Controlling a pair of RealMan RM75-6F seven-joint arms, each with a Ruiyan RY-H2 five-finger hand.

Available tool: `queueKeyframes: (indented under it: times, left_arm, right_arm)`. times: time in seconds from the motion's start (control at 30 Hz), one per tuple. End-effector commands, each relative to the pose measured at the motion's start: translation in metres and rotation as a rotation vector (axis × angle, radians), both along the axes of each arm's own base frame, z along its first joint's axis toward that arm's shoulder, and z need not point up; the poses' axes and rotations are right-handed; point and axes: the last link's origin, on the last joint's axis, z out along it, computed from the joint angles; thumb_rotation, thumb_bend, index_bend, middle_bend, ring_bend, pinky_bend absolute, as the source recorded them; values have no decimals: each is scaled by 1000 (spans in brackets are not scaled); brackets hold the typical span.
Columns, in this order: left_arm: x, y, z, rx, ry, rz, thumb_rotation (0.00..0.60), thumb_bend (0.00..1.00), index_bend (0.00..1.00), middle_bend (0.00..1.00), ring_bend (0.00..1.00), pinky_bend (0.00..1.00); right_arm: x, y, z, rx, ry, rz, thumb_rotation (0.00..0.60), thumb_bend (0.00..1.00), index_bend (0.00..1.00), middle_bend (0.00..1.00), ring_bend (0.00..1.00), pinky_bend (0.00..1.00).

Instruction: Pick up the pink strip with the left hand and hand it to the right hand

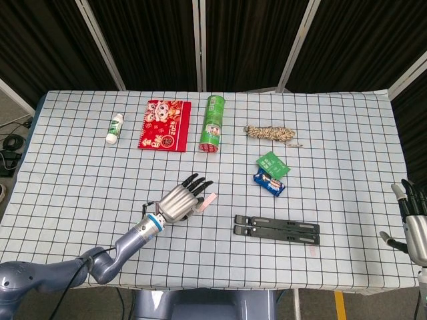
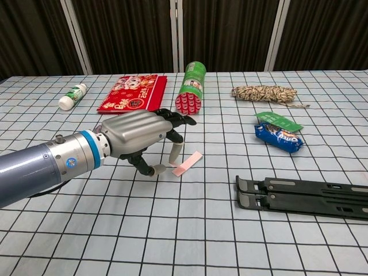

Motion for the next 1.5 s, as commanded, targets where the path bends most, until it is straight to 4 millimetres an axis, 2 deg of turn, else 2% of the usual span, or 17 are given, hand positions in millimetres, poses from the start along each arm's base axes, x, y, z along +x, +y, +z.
queueKeyframes:
  times: [0.03,0.17,0.43,0.6,0.7,0.83,1.3,1.4,1.5]
  left_arm:
    - [0,0,-1,3,0,0,600,410,535,0,0,0]
    - [0,1,-2,6,0,3,600,445,542,0,0,0]
    - [1,2,-5,11,6,1,600,446,565,0,0,0]
    - [3,2,-7,13,0,4,600,455,644,0,0,0]
    - [4,4,-5,25,-9,7,600,502,686,0,0,0]
    - [5,6,-3,31,-18,13,600,516,696,0,0,0]
    - [27,20,27,49,-145,69,600,516,730,0,0,0]
    - [36,25,37,42,-179,93,600,517,739,0,0,0]
    - [49,30,46,18,-229,138,600,526,751,0,0,0]
  right_arm:
    - [0,0,0,0,0,0,600,0,0,0,0,0]
    - [0,0,0,1,-3,-1,600,0,0,0,0,0]
    - [1,0,0,3,-2,3,600,0,0,0,0,0]
    - [0,0,0,4,-3,3,600,0,0,0,0,0]
    - [0,0,0,4,-4,4,600,0,0,0,0,0]
    - [0,0,1,4,-6,5,600,0,0,0,0,0]
    - [-1,-2,-5,19,-44,-20,600,0,0,0,0,0]
    - [1,-9,-11,52,-128,-35,600,0,0,0,0,0]
    - [10,-25,-20,104,-217,-16,600,0,12,0,0,0]
